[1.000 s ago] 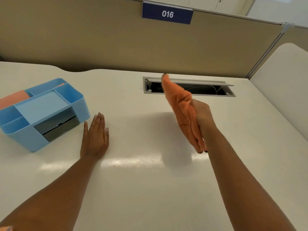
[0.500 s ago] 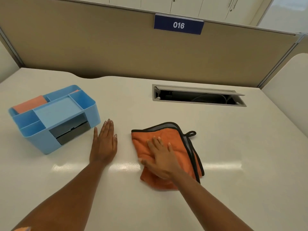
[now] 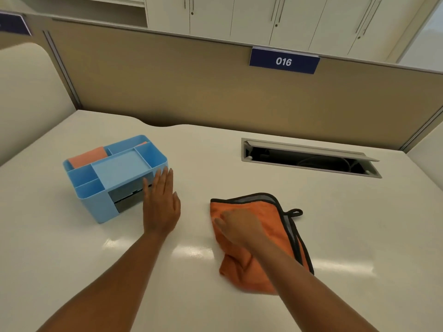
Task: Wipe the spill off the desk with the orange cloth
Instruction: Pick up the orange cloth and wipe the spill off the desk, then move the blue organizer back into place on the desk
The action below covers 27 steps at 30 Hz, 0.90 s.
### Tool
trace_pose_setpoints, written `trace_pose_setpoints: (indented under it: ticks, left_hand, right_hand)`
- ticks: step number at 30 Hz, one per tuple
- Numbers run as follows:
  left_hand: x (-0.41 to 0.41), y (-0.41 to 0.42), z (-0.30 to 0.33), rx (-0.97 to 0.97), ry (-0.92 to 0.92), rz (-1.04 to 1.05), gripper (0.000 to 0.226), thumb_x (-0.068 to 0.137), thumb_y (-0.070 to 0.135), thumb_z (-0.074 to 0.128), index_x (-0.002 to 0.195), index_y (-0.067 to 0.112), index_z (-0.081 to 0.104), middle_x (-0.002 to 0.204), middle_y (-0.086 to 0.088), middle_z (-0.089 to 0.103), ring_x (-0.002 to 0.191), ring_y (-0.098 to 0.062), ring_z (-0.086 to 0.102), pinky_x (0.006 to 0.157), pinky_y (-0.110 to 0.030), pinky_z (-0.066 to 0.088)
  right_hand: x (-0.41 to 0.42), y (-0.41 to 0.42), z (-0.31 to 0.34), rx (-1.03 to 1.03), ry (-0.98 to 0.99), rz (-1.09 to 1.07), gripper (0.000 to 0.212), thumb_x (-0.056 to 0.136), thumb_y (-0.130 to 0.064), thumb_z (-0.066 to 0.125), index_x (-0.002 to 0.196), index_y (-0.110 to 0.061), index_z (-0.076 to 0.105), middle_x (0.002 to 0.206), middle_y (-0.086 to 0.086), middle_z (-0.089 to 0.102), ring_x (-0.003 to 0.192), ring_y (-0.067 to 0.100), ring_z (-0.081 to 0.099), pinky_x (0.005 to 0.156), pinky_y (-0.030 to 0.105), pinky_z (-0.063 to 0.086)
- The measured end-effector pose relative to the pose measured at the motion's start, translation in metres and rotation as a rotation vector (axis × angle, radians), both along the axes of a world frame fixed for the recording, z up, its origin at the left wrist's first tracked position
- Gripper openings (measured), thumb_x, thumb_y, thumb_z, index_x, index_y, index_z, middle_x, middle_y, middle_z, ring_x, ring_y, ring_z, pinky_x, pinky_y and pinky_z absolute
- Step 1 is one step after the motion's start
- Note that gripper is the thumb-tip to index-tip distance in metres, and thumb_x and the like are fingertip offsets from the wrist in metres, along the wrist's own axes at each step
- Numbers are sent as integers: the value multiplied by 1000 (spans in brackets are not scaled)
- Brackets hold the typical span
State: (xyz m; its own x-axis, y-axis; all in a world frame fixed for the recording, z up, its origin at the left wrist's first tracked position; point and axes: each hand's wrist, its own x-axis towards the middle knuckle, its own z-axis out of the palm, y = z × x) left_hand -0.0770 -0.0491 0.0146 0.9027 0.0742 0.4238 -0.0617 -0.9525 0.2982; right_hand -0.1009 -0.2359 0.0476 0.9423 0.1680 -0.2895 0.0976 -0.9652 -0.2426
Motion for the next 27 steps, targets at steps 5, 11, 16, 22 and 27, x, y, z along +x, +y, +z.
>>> trace_pose_setpoints:
  ticks: [5, 11, 16, 22, 27]
  left_hand:
    - [5, 32, 17, -53, -93, 267, 57, 87, 22, 50, 140, 11, 30, 151, -17, 27, 142, -34, 17, 110, -59, -5]
    - [2, 53, 24, 3, 30, 339, 63, 78, 26, 69, 133, 9, 42, 135, -19, 51, 135, -33, 36, 103, -72, -6]
    - [1, 66, 24, 50, -19, 346, 50, 73, 16, 73, 119, 10, 56, 115, -17, 64, 114, -32, 56, 105, -66, -8]
    - [-2, 73, 18, 131, -123, 270, 50, 64, 10, 80, 111, 8, 63, 110, -15, 68, 106, -33, 62, 103, -69, 15]
    - [1, 80, 11, 143, -213, 258, 45, 62, 10, 81, 105, 8, 66, 103, -13, 72, 99, -32, 66, 100, -65, 27]
  right_hand:
    - [41, 36, 27, 265, -162, 2, 41, 92, -28, 49, 131, -17, 47, 139, 8, 48, 128, 24, 43, 102, 34, 36]
    - [74, 85, 36, 220, -397, 300, 49, 90, -19, 54, 136, -21, 39, 148, 3, 37, 134, 23, 34, 106, 38, 36]
    - [93, 120, 33, 109, -512, 514, 51, 88, -10, 55, 136, -12, 38, 145, 11, 40, 132, 28, 36, 104, 39, 36]
    - [106, 140, 20, 118, -526, 490, 26, 87, -6, 55, 113, -5, 57, 116, 16, 59, 114, 29, 49, 78, 34, 47]
    - [107, 145, 13, 299, -483, 406, 17, 83, -3, 57, 98, -6, 64, 97, 16, 63, 91, 27, 56, 64, 27, 35]
